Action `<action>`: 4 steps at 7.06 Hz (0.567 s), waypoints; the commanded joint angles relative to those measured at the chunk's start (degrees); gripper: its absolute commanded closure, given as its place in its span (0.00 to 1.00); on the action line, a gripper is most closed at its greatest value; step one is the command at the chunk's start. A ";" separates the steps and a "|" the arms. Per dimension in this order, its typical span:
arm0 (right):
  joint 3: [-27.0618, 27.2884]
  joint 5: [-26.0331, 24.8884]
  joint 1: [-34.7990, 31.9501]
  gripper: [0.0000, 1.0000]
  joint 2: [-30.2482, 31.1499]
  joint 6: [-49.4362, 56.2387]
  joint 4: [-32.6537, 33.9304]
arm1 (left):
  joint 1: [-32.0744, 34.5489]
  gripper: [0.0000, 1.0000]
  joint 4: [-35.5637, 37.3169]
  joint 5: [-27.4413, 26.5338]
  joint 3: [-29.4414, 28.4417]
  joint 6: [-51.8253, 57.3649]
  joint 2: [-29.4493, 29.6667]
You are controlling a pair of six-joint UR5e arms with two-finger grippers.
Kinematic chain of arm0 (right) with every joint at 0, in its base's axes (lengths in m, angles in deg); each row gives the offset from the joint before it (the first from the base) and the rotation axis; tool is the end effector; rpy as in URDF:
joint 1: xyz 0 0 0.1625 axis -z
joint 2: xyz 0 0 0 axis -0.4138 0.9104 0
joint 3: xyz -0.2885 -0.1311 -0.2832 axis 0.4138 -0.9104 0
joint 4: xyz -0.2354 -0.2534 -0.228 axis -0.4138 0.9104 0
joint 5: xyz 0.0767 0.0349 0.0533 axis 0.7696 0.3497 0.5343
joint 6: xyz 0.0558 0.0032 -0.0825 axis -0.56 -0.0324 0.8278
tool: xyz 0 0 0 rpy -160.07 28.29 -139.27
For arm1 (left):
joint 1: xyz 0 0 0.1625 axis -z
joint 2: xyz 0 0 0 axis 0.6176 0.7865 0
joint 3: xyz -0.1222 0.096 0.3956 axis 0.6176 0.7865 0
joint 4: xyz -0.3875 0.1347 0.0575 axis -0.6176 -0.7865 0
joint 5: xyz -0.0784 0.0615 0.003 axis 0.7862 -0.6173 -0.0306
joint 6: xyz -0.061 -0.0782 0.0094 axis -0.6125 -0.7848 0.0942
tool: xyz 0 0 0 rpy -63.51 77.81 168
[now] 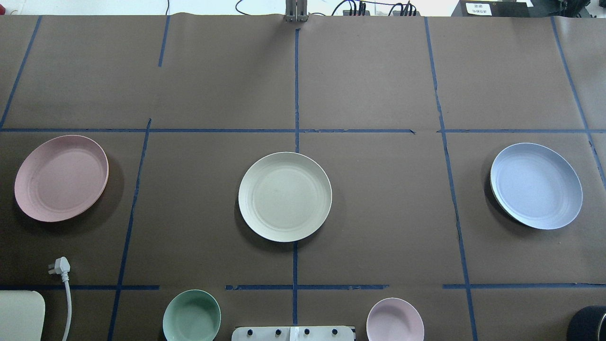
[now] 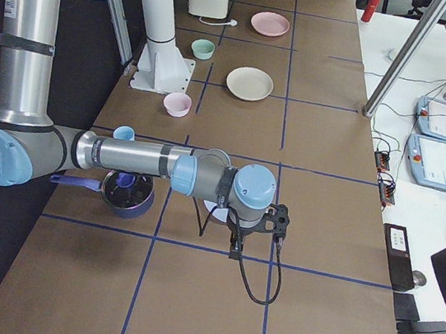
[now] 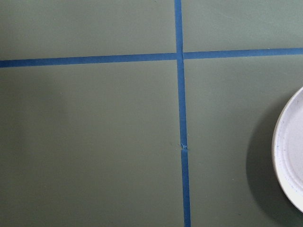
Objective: Stack three plates with pink and blue
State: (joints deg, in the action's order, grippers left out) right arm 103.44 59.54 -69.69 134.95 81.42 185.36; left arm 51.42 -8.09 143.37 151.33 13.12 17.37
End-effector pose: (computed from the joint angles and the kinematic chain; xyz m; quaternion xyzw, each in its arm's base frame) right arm 0.0925 -0.4564 0.6338 -0.0004 -0.4070 0.0011 0.9134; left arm -0.0559 -0.4599 0.6754 0.0008 0.4066 0.0297 0.9131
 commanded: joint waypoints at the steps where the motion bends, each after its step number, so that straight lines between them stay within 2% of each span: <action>1: 0.01 0.12 0.00 0.00 0.00 0.03 0.00 | 0.00 0.00 0.00 0.03 0.02 -0.16 0.04; 3: 0.36 0.12 0.00 0.00 0.00 0.03 0.00 | 0.00 0.00 0.00 0.12 0.28 -0.33 0.12; 4: 0.89 0.12 0.00 0.00 -0.09 -0.06 0.00 | 0.00 0.00 0.00 0.38 2.37 -3.38 0.04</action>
State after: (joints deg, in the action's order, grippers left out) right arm 103.88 59.65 -69.69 134.92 81.41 185.36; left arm 51.42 -8.09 143.53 152.11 11.99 17.46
